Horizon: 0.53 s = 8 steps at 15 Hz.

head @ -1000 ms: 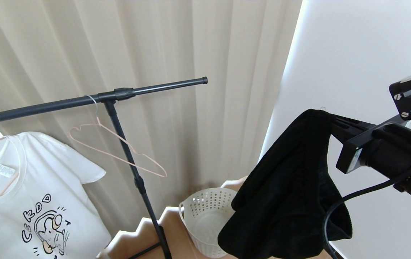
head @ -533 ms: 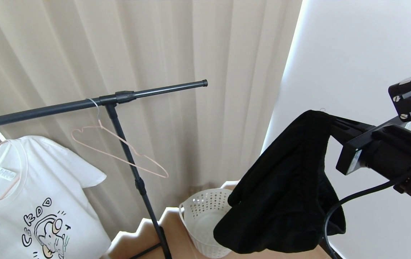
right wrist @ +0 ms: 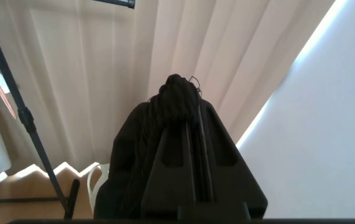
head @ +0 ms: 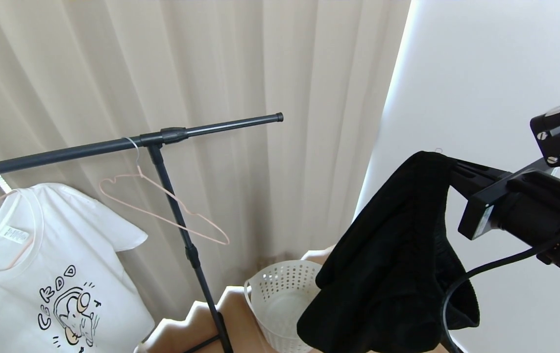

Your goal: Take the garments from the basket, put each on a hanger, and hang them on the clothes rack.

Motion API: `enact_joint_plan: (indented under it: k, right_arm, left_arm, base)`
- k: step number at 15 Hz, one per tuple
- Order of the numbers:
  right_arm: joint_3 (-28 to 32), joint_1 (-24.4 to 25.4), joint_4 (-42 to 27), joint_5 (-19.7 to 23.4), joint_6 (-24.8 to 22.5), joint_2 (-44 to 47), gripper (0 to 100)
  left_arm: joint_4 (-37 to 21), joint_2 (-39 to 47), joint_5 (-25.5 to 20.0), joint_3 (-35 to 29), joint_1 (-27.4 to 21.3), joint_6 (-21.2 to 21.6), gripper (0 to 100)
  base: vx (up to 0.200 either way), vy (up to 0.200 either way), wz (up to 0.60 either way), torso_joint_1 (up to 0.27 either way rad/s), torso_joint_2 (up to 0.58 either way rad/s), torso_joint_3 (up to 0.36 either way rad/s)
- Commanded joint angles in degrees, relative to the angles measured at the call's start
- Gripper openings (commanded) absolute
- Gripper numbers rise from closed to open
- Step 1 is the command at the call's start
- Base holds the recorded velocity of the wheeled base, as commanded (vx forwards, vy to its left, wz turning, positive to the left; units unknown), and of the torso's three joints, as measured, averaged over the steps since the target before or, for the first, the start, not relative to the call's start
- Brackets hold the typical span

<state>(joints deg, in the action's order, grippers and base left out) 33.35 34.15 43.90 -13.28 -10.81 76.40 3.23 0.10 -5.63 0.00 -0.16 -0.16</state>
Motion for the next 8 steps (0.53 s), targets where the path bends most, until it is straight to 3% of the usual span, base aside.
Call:
enact_joint_plan:
  k: [1, 6, 8]
  right_arm:
    - [-0.4, 0.0, 0.0, 0.9, 0.0, -0.1, 0]
    - [-0.6, 0.0, 2.0, 1.1, -0.1, 0.2, 0]
    - [-1.0, 0.0, 2.9, 1.1, -0.1, 0.2, 0]
  left_arm:
    - [0.0, 0.0, 0.1, 0.0, 0.1, 0.0, 100]
    - [0.0, 0.0, 0.1, 0.0, 0.1, 0.0, 100]
    - [0.0, 0.0, 0.1, 0.0, 0.1, -0.2, 100]
  base:
    - [0.000, 0.000, 0.60, -0.007, 0.00, 0.007]
    - [0.000, 0.000, 0.60, 0.004, 0.00, 0.002]
    - [0.000, 0.000, 0.00, 0.000, 0.00, 0.000]
